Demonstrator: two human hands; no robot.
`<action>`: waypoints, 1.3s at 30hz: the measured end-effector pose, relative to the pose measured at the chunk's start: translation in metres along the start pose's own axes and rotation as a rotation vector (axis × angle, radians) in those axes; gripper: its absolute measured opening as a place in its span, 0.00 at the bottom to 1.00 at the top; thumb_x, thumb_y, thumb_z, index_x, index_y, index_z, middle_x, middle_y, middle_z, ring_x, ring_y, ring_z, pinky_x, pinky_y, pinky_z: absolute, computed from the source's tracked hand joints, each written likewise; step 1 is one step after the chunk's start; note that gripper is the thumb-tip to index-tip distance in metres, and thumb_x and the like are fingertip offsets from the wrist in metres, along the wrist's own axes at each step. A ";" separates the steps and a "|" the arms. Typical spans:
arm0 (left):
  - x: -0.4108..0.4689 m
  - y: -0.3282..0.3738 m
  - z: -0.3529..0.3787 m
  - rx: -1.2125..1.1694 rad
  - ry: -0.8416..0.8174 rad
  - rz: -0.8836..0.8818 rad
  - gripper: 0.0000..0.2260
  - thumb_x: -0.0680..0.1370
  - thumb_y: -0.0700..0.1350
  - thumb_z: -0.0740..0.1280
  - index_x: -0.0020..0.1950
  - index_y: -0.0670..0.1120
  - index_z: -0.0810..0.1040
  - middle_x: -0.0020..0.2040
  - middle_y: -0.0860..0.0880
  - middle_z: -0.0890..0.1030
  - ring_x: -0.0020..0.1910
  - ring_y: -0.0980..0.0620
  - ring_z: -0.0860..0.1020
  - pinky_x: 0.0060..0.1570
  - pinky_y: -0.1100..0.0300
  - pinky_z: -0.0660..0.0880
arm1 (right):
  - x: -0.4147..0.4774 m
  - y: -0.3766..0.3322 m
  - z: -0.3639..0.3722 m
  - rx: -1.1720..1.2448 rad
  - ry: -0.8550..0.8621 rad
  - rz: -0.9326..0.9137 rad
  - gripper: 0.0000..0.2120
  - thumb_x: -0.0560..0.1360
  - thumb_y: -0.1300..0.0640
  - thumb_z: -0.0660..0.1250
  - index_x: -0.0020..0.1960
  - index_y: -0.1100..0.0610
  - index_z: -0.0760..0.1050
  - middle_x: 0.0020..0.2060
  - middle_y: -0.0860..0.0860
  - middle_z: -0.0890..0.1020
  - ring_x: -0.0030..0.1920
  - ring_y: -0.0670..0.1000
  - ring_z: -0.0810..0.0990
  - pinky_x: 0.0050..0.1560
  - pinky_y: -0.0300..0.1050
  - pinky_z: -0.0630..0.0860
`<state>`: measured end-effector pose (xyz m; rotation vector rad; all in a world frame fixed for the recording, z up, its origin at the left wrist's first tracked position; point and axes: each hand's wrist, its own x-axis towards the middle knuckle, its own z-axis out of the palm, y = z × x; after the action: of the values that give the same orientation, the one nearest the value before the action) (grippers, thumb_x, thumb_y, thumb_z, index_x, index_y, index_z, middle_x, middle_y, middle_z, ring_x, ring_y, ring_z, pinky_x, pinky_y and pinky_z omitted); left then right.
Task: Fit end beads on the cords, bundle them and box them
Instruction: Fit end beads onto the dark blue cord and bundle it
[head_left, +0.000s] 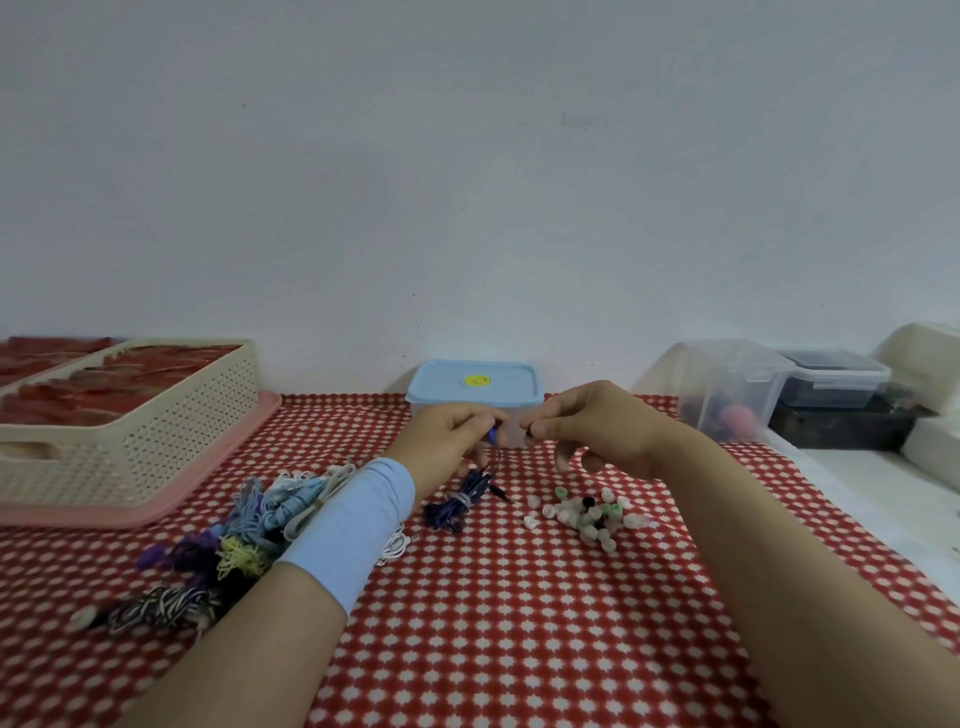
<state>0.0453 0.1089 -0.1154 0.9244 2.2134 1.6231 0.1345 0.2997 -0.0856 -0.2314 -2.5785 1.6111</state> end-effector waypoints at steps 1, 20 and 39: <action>0.000 -0.001 0.002 -0.106 0.007 -0.030 0.10 0.83 0.44 0.61 0.54 0.50 0.83 0.42 0.52 0.83 0.33 0.57 0.76 0.32 0.64 0.71 | 0.000 -0.001 0.000 0.045 0.013 -0.003 0.05 0.78 0.63 0.71 0.50 0.59 0.86 0.46 0.56 0.87 0.31 0.48 0.79 0.26 0.37 0.69; -0.005 -0.004 0.002 -0.570 -0.006 -0.112 0.07 0.79 0.40 0.67 0.54 0.42 0.83 0.42 0.47 0.85 0.33 0.57 0.79 0.34 0.66 0.76 | 0.004 -0.007 0.018 0.264 -0.069 -0.058 0.07 0.79 0.60 0.69 0.51 0.57 0.87 0.48 0.57 0.87 0.33 0.50 0.78 0.24 0.37 0.65; -0.008 0.002 0.005 -0.710 -0.029 -0.128 0.07 0.79 0.38 0.65 0.52 0.38 0.83 0.38 0.47 0.83 0.33 0.57 0.79 0.35 0.68 0.78 | 0.002 -0.007 0.025 0.335 -0.011 -0.084 0.07 0.77 0.62 0.71 0.52 0.60 0.86 0.42 0.57 0.86 0.33 0.50 0.79 0.26 0.40 0.72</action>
<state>0.0547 0.1083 -0.1164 0.5771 1.4402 2.0800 0.1281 0.2748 -0.0904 -0.0858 -2.2417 1.9774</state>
